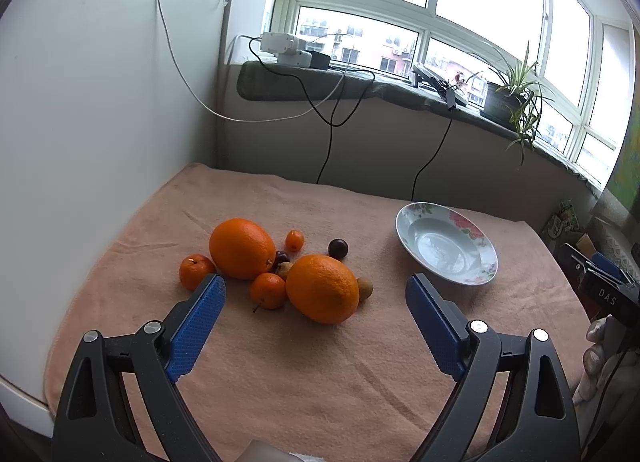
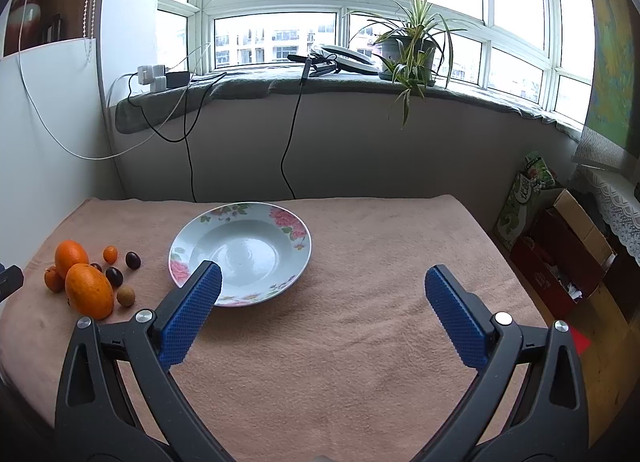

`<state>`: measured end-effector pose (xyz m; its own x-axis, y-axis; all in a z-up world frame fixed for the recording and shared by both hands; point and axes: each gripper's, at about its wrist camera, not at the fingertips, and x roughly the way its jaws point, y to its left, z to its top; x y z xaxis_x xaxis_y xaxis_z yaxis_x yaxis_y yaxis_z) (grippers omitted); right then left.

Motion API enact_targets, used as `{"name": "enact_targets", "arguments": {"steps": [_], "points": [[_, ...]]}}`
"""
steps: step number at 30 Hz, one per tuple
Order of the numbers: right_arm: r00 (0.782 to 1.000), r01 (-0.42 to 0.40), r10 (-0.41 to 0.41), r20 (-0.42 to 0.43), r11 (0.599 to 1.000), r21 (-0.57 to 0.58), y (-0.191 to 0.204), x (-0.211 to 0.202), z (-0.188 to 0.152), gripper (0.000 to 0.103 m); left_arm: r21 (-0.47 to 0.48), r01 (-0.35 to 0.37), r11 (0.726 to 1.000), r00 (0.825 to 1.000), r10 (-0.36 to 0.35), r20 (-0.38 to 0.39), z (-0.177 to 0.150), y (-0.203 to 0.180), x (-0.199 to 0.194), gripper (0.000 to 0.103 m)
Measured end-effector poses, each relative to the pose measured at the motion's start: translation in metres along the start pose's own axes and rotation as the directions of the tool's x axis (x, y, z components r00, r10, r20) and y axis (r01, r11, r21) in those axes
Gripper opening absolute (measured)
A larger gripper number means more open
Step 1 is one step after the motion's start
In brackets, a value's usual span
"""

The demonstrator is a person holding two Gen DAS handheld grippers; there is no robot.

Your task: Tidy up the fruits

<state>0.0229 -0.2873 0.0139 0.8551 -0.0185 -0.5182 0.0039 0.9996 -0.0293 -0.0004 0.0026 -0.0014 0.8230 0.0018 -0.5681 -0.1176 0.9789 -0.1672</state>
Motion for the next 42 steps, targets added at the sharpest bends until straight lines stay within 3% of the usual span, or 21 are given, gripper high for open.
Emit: {"name": "enact_targets", "arguments": {"steps": [42], "points": [[1.000, -0.002, 0.002, -0.008, 1.000, -0.003, 0.0028, 0.0013, -0.0014, 0.103, -0.006, 0.011, 1.000, 1.000, -0.011, -0.012, -0.0008, 0.0033, 0.0040, 0.092]]}}
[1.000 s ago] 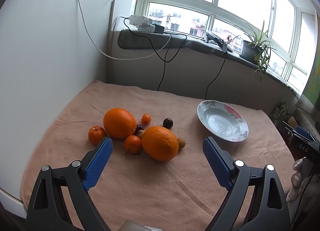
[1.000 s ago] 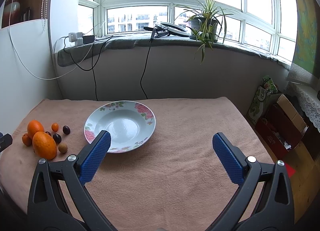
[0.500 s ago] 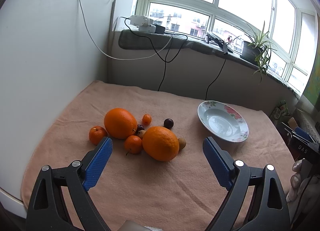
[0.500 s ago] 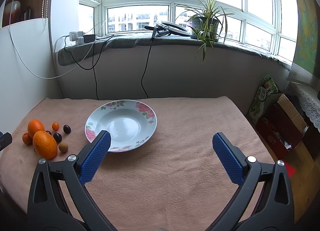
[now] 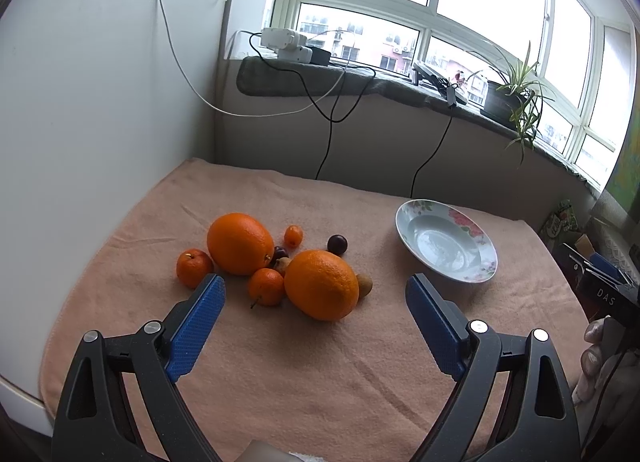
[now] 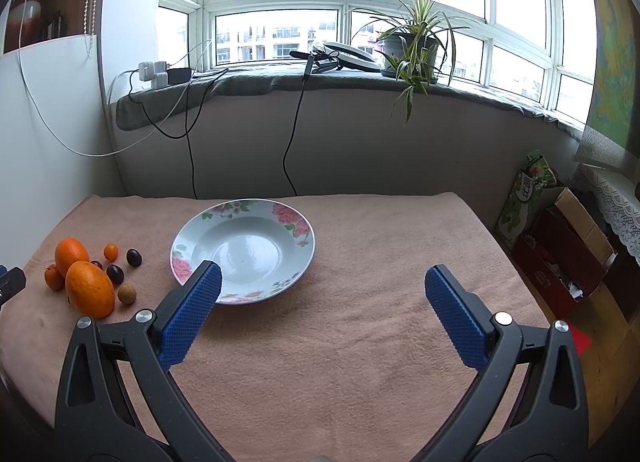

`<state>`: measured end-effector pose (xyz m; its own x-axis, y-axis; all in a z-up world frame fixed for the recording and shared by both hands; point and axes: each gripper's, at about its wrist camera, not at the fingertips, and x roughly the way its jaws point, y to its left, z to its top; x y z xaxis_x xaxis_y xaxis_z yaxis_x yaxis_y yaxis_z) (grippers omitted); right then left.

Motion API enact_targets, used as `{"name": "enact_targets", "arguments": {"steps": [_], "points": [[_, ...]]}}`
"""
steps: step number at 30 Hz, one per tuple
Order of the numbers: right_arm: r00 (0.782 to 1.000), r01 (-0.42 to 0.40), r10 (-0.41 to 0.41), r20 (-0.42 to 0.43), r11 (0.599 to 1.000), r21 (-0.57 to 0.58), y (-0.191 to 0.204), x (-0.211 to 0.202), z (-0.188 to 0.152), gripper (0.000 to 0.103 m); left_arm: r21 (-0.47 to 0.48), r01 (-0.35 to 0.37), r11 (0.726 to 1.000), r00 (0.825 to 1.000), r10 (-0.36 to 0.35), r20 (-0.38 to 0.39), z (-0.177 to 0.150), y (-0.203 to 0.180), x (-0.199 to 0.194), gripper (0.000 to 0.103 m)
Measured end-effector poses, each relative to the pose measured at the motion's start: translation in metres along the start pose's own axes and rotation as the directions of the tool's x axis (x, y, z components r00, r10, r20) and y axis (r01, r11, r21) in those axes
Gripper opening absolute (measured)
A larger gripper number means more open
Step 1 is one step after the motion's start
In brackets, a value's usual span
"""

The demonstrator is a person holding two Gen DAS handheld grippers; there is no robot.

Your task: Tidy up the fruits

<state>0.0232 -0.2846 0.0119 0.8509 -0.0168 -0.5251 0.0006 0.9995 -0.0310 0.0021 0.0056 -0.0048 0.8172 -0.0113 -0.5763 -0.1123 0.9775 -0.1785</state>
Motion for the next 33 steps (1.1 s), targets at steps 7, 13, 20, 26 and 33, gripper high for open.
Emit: {"name": "enact_targets", "arguments": {"steps": [7, 13, 20, 26, 33], "points": [[1.000, -0.002, 0.002, -0.005, 1.000, -0.004, 0.003, 0.001, 0.000, 0.103, -0.002, 0.002, 1.000, 1.000, -0.002, -0.003, 0.000, 0.002, 0.001, 0.092], [1.000, -0.003, 0.003, -0.008, 1.000, -0.011, 0.006, 0.003, 0.000, 0.103, -0.008, 0.004, 1.000, 1.000, -0.004, -0.003, 0.001, 0.006, 0.003, 0.092], [0.999, -0.034, 0.033, -0.026, 0.999, -0.026, 0.013, 0.012, 0.000, 0.103, -0.025, 0.008, 1.000, 1.000, -0.009, -0.022, -0.002, 0.012, 0.010, 0.092], [0.994, -0.102, 0.100, -0.046, 0.993, -0.052, 0.025, 0.021, 0.001, 0.103, -0.033, 0.018, 0.999, 0.999, -0.019, -0.035, -0.005, 0.016, 0.014, 0.092], [0.972, -0.224, 0.219, -0.083, 0.972, -0.066, 0.042, 0.033, 0.003, 0.103, -0.071, 0.046, 0.996, 0.996, -0.051, -0.069, -0.011, 0.024, 0.024, 0.092]]}}
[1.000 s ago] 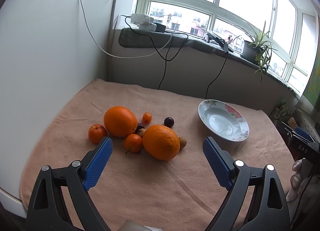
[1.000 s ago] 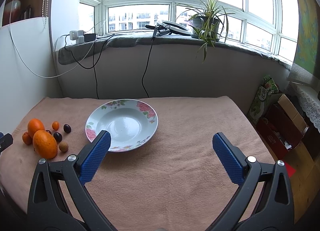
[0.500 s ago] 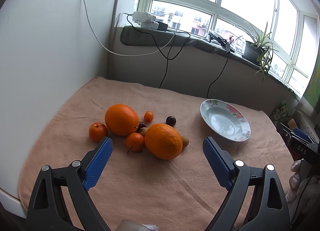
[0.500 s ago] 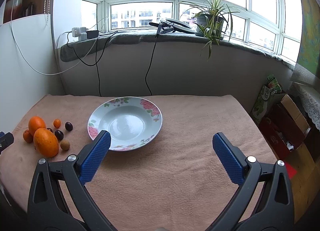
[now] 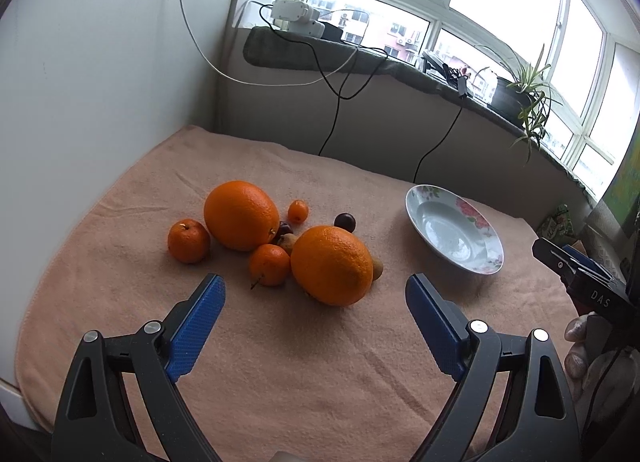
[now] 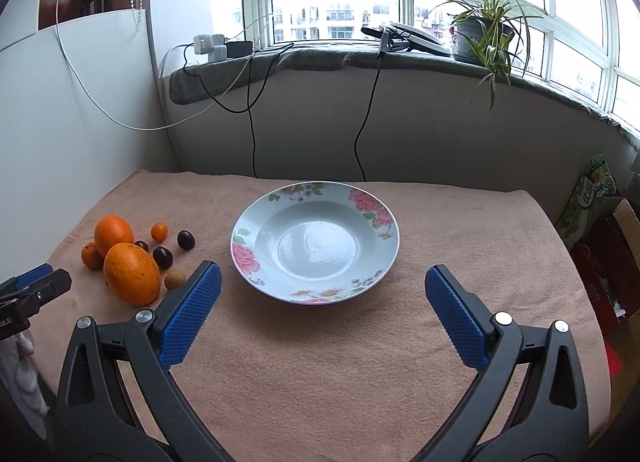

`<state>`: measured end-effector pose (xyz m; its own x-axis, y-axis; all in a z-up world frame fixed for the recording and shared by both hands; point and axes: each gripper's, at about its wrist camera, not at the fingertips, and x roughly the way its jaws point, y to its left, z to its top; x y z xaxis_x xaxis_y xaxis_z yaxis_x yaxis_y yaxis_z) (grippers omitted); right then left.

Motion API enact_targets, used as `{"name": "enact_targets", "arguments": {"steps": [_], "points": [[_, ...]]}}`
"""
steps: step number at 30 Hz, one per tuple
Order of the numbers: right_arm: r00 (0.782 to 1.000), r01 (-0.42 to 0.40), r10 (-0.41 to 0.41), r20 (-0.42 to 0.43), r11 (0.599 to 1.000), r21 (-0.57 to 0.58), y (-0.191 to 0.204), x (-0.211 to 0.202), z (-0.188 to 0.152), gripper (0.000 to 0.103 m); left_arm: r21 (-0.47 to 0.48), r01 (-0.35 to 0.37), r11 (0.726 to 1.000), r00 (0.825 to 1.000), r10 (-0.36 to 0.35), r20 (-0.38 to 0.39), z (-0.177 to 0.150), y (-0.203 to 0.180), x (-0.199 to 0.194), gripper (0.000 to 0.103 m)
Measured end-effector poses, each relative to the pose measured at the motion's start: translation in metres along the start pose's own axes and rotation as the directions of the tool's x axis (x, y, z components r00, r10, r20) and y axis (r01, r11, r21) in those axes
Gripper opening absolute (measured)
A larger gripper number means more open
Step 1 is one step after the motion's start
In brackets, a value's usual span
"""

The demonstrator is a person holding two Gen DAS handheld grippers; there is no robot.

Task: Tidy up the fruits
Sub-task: 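Move the right tool toward the large orange and open its fingers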

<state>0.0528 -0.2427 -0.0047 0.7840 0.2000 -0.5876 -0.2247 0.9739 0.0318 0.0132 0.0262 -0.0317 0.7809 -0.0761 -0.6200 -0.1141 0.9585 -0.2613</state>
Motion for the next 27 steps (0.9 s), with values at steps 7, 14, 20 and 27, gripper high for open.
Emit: {"name": "enact_targets", "arguments": {"steps": [7, 14, 20, 27], "points": [[0.985, -0.168, 0.165, -0.053, 0.985, -0.047, 0.027, 0.018, 0.003, 0.103, -0.034, 0.038, 0.999, 0.999, -0.039, -0.031, -0.006, 0.006, 0.009, 0.091], [0.943, -0.314, 0.304, -0.137, 0.947, -0.061, 0.053, 0.040, 0.004, 0.103, -0.059, 0.067, 0.996, 0.996, -0.069, -0.048, -0.010, 0.011, 0.016, 0.085], [0.889, -0.426, 0.409, -0.205, 0.904, -0.042, 0.077, 0.055, 0.008, 0.103, -0.088, 0.106, 0.990, 0.991, -0.112, -0.072, -0.013, 0.013, 0.027, 0.081], [0.834, -0.514, 0.482, -0.270, 0.856, -0.060, 0.105, 0.071, 0.009, 0.098, -0.103, 0.139, 0.985, 0.984, -0.149, -0.095, -0.015, 0.013, 0.037, 0.068]]}}
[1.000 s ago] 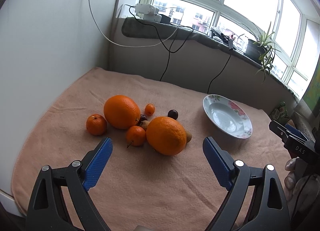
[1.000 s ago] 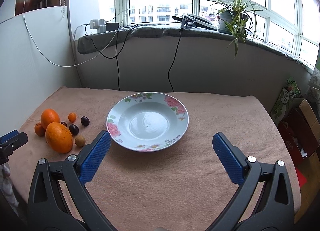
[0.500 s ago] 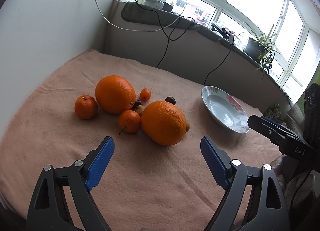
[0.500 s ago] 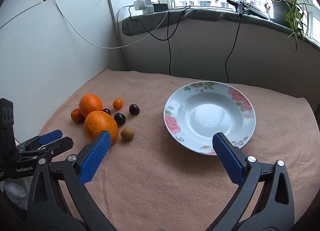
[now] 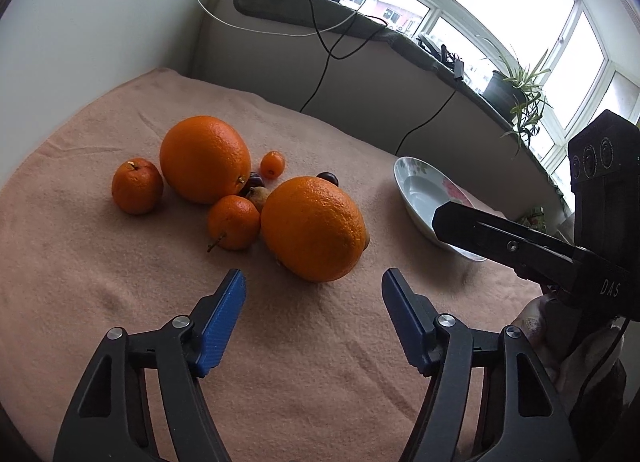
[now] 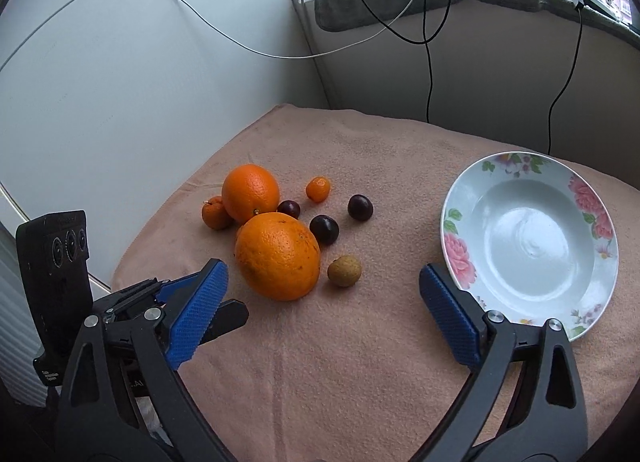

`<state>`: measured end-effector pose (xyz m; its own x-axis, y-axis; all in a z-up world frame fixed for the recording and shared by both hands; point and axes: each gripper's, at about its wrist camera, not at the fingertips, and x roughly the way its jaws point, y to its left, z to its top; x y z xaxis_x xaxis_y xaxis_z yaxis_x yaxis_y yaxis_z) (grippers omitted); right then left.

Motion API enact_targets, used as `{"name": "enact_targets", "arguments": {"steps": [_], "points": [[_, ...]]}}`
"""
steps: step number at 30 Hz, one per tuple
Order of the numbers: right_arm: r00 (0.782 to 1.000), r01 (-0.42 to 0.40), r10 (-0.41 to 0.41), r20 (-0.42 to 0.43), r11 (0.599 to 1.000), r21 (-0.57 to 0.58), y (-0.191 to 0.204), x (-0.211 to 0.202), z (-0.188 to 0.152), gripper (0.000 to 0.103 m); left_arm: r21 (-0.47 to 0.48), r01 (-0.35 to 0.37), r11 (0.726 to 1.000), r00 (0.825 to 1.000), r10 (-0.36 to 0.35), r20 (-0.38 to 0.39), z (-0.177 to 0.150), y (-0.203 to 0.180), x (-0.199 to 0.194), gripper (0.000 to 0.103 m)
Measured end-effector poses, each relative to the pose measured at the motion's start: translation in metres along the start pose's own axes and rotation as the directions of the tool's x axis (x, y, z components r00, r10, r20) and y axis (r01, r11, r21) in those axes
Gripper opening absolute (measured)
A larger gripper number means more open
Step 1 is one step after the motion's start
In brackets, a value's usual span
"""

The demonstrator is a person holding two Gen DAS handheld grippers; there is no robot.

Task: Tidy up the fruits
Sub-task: 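Move the right tool toward the large orange and open its fingers, then close the right gripper around the large orange and lift it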

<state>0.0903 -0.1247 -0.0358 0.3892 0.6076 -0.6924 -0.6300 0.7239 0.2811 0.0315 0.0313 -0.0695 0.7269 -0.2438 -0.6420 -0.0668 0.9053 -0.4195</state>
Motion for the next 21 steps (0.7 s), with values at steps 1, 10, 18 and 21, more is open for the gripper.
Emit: {"name": "enact_targets", "arguments": {"steps": [1, 10, 18, 21], "points": [[1.000, -0.014, 0.014, -0.007, 1.000, -0.009, 0.003, 0.003, 0.001, 0.096, -0.003, 0.005, 1.000, 1.000, -0.005, -0.003, 0.000, 0.001, 0.001, 0.067], [0.988, -0.111, 0.110, -0.106, 0.994, -0.012, 0.010, 0.037, 0.008, 0.086, -0.007, 0.022, 1.000, 1.000, -0.022, -0.007, 0.002, 0.003, 0.008, 0.058], [0.978, -0.142, 0.132, -0.160, 0.988, -0.056, 0.020, 0.056, 0.012, 0.077, -0.016, 0.036, 0.999, 0.999, -0.036, -0.021, 0.004, 0.006, 0.015, 0.052], [0.977, -0.141, 0.127, -0.174, 0.987, -0.073, 0.023, 0.061, 0.013, 0.076, -0.017, 0.039, 0.999, 0.999, -0.039, -0.022, 0.004, 0.006, 0.016, 0.051]]}}
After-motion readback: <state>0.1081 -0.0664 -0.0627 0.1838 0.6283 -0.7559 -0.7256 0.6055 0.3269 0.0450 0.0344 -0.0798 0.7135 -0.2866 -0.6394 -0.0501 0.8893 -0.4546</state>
